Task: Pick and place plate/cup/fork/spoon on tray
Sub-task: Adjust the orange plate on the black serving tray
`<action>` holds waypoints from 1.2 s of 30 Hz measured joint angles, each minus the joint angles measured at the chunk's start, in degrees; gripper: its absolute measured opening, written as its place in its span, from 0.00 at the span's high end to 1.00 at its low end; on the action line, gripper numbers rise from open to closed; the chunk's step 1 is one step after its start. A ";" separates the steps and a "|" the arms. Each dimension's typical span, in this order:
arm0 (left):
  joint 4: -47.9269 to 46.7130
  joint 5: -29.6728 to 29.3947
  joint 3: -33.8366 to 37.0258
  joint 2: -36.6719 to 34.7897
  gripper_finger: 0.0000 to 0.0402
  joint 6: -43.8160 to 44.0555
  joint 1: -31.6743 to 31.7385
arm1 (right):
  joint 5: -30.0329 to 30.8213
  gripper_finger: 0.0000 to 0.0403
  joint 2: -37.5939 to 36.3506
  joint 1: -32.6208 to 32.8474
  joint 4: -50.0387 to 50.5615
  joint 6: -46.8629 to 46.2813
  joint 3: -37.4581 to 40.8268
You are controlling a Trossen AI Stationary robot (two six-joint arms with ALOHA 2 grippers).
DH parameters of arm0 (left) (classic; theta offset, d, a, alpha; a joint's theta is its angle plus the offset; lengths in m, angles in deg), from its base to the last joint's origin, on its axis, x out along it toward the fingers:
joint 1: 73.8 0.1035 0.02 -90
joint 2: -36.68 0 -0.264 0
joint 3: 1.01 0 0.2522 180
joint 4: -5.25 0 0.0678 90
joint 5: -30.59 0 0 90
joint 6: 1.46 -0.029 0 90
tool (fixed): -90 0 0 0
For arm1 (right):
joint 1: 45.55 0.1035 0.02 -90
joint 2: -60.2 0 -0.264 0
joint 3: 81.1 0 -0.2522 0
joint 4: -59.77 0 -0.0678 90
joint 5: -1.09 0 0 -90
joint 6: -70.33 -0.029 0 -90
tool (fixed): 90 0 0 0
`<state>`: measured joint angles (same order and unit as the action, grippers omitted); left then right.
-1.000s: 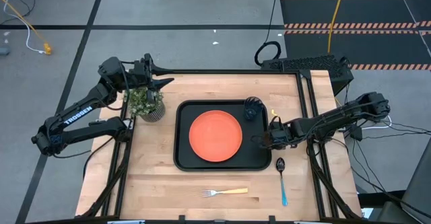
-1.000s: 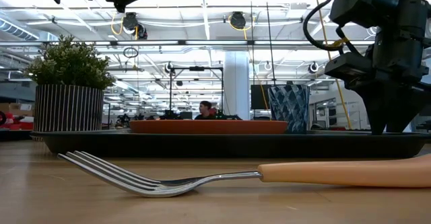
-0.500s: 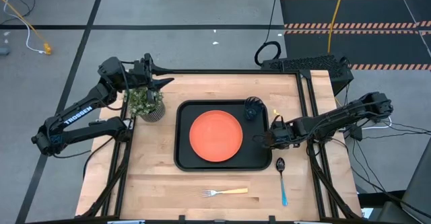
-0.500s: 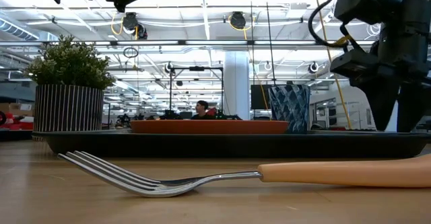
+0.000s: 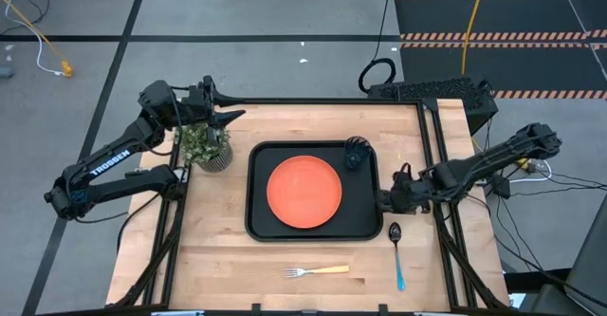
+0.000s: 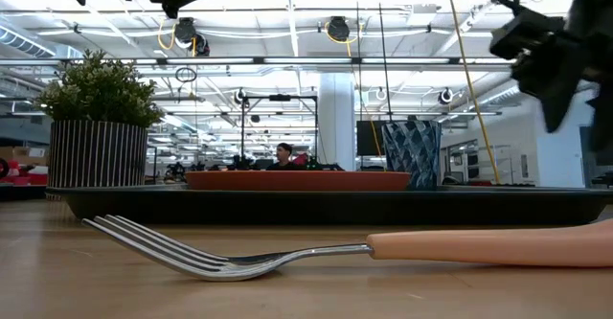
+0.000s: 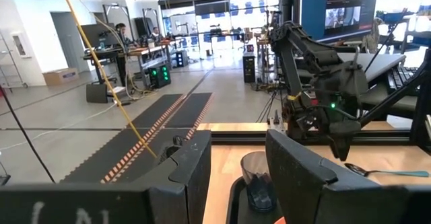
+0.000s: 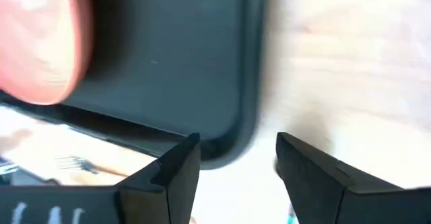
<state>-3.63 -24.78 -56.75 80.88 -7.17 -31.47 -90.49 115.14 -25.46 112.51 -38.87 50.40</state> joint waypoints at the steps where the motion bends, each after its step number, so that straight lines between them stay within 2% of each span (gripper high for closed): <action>1: -0.07 0.00 0.00 0.00 0.64 0.00 0.01 | 0.01 0.54 0.15 1.40 0.45 -1.68 0.00; 4: -0.28 0.00 0.00 0.01 0.64 -0.01 0.00 | 0.30 0.54 0.97 5.35 -1.12 -5.92 0.00; 7: -0.45 0.00 0.00 0.00 0.64 -0.01 0.00 | 3.28 0.54 2.58 9.24 -5.36 -8.97 -0.11; 12: -0.48 0.00 0.00 0.00 0.64 0.00 0.02 | 7.56 0.55 7.27 14.65 -7.49 -11.31 -4.48; 22: -1.88 -0.02 0.00 -2.68 0.64 -1.30 0.00 | 7.80 0.55 21.86 21.25 -7.06 -19.92 -14.88; 25: -1.85 -0.02 0.00 -3.55 0.64 -1.29 0.00 | 5.80 0.55 26.82 22.01 -6.83 -22.03 -17.85; 28: -1.74 -0.01 0.00 -3.85 0.64 -1.37 0.02 | 1.52 0.55 30.34 22.26 -3.65 -23.97 -21.58; 31: -0.88 -0.02 0.00 -3.82 0.64 -1.53 0.02 | 2.14 0.55 32.93 22.37 2.35 -23.67 -25.86; 36: 2.15 -0.02 0.00 -3.85 0.64 -1.21 0.00 | 9.99 0.55 35.33 20.40 10.67 -19.62 -31.84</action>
<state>-1.48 -24.80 -56.75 77.04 -8.38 -31.46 -80.50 150.48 -5.06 123.18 -58.50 18.57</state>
